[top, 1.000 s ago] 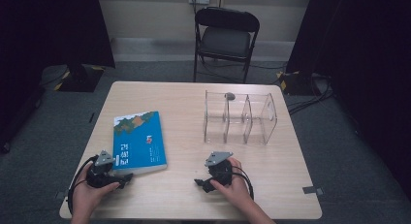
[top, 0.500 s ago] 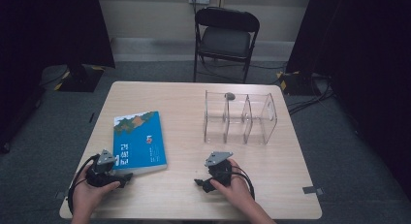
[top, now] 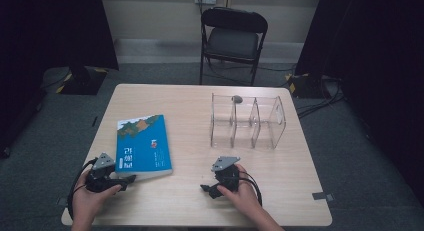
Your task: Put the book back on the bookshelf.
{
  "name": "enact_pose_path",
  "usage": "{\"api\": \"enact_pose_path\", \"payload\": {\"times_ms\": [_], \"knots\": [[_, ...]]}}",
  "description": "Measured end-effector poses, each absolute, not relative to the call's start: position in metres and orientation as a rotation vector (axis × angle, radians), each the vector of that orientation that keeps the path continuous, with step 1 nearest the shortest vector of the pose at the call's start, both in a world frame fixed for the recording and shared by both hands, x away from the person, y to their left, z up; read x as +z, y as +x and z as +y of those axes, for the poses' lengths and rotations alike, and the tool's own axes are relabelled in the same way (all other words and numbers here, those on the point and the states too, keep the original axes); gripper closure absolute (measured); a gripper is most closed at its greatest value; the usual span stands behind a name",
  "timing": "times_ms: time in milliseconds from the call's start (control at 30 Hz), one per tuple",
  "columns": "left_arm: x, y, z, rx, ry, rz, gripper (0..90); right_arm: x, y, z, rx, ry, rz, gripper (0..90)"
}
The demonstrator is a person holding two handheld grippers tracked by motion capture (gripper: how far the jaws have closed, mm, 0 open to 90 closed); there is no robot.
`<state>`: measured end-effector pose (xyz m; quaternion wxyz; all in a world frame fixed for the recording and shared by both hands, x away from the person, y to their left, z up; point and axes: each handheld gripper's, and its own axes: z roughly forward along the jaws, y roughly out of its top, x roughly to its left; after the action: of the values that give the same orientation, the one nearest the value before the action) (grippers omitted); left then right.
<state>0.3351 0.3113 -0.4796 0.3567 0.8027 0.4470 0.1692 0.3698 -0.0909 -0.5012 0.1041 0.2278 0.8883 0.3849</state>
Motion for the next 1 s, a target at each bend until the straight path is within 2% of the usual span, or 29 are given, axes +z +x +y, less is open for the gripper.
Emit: {"api": "enact_pose_path", "payload": {"times_ms": [267,400,767,1000], "knots": [[-0.476,0.335,0.312,0.421,2.058,1.162,26.5,-0.501,0.366,-0.084,1.124,0.718,2.597,11.8],[-0.475,0.335,0.311,0.427,2.048,1.163,26.8,-0.495,0.368,-0.077,1.077,0.678,2.592,17.4],[-0.468,0.336,0.309,0.423,2.023,1.177,28.6,-0.477,0.380,-0.037,1.141,0.597,2.614,17.3],[-0.464,0.336,0.309,0.426,2.023,1.174,29.1,-0.477,0.389,-0.008,1.185,0.570,2.619,16.8]]}}
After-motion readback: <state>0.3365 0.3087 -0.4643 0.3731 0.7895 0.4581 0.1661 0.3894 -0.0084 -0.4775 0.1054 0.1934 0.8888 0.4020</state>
